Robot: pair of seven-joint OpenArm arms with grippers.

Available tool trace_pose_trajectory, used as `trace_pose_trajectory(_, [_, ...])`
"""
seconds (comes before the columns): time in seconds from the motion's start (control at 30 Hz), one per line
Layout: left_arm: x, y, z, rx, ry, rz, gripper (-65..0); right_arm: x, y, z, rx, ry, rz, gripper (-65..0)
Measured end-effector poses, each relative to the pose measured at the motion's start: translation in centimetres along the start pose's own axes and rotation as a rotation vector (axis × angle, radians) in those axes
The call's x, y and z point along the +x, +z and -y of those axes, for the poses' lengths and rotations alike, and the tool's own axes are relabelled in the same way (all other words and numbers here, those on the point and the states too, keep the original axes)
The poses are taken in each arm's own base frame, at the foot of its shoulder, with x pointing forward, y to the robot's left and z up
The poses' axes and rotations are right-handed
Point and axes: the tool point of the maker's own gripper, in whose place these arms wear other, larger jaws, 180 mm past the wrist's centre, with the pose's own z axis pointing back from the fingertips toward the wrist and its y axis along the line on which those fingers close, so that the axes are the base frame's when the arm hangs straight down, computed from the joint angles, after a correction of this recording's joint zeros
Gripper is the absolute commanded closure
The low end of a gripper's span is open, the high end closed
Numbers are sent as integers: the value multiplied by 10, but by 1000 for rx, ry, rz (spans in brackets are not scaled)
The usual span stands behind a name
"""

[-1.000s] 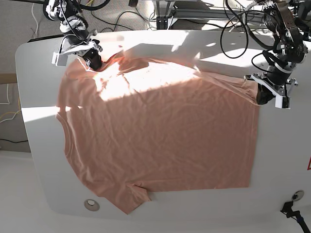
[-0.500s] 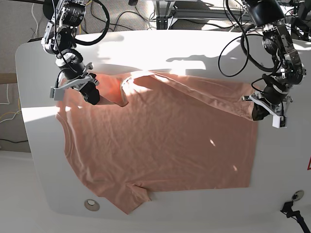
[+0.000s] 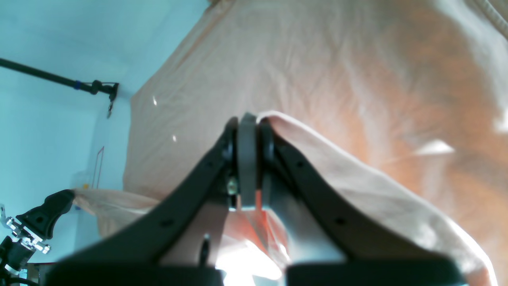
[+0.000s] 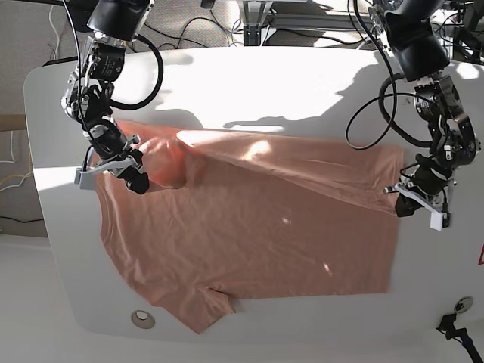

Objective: Fold the T-shirt properly
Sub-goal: 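Drag the shirt by its shoulders toward the robot with both grippers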

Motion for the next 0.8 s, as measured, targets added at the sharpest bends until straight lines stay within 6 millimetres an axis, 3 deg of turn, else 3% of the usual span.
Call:
trace_pose_trajectory(0.43, [9,-9,-7,2,26,7,0,12,-45,-6,42,-61,-31,0])
trace_pose_trajectory(0.53, [18,-10,-7,6,18,52,0,13,-51,-4,36,-71,-36,0])
trace_pose_trajectory(0.63, [12,-10,-18,68,-34,17,0,21,-56,-1,33,-73,-37,0])
trace_pose_trajectory(0.8, [18,-12,-15,66,-37,28,0,18,-62,6,21,-98,-58,0])
